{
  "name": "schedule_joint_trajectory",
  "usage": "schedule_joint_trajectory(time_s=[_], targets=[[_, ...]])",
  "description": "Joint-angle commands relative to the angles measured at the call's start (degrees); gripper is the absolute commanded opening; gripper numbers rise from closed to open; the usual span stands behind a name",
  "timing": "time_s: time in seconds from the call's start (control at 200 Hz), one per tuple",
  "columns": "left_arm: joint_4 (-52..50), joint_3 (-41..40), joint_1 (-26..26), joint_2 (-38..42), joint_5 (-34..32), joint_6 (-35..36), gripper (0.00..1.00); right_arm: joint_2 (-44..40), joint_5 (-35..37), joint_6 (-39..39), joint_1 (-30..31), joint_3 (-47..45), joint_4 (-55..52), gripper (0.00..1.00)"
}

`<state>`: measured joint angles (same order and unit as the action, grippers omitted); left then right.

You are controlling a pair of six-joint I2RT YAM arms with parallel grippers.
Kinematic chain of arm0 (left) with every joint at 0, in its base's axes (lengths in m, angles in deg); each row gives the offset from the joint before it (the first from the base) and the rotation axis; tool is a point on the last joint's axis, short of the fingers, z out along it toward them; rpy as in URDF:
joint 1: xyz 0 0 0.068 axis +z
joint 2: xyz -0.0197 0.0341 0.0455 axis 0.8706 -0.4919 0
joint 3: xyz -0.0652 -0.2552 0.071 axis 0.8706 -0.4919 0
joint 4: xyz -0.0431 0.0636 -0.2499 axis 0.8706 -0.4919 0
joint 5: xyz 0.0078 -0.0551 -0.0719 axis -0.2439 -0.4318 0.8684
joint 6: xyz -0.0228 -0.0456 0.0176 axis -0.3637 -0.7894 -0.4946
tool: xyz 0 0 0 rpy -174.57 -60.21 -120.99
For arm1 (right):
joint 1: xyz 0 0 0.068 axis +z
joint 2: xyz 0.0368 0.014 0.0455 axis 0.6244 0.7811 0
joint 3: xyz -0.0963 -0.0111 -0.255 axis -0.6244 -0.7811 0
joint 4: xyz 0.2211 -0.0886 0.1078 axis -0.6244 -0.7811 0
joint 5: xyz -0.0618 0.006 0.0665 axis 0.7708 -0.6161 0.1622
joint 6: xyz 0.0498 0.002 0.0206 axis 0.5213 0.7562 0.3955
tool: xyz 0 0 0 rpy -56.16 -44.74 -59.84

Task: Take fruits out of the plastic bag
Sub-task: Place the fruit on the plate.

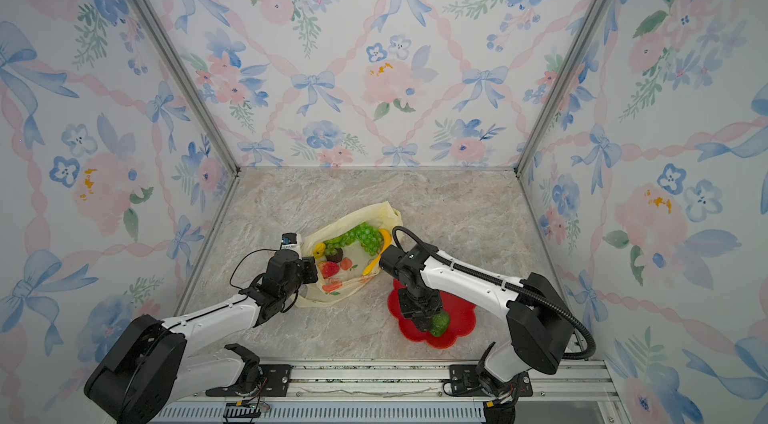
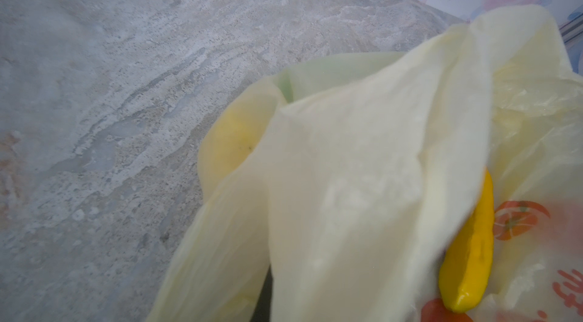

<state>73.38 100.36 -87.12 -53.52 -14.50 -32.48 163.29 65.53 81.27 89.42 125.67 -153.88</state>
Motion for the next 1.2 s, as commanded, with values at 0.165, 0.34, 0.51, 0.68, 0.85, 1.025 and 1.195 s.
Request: schedule_joint_trajectory(time_s=[0.165, 0.34, 0.51, 0.68, 0.85, 1.025, 1.195], targets=[[-0.95, 0.09, 0.48, 0.15, 0.51, 0.0, 0.07, 3.11, -0.09, -0.39, 0.92, -0.6, -1.95, 0.48], [-0.9, 0.16, 0.46, 0.07, 0.46, 0.0, 0.07, 4.17, 0.45, -0.46, 1.07, -1.21, -1.6, 0.52], [-0.96, 0.1, 0.48, 0.13, 0.46, 0.01, 0.07, 4.65, 0.4, -0.44, 1.33, -1.93, -0.85, 0.58], [-0.9, 0.14, 0.47, -0.26, 0.33, -0.01, 0.07, 4.83, 0.78, -0.49, 1.69, -1.6, -0.8, 0.61], [-0.9, 0.14, 0.45, -0.23, 0.29, 0.02, 0.07, 4.44, 1.34, -0.49, 1.75, -1.01, -1.64, 0.62], [-0.92, 0.18, 0.49, -0.03, 0.2, 0.07, 0.07, 3.44, 2.88, -0.65, 1.86, 0.72, -3.44, 0.63], [-0.9, 0.07, 0.42, 0.21, 0.21, 0.06, 0.07, 1.11, 9.04, -1.49, 2.12, 6.05, -6.25, 0.62]])
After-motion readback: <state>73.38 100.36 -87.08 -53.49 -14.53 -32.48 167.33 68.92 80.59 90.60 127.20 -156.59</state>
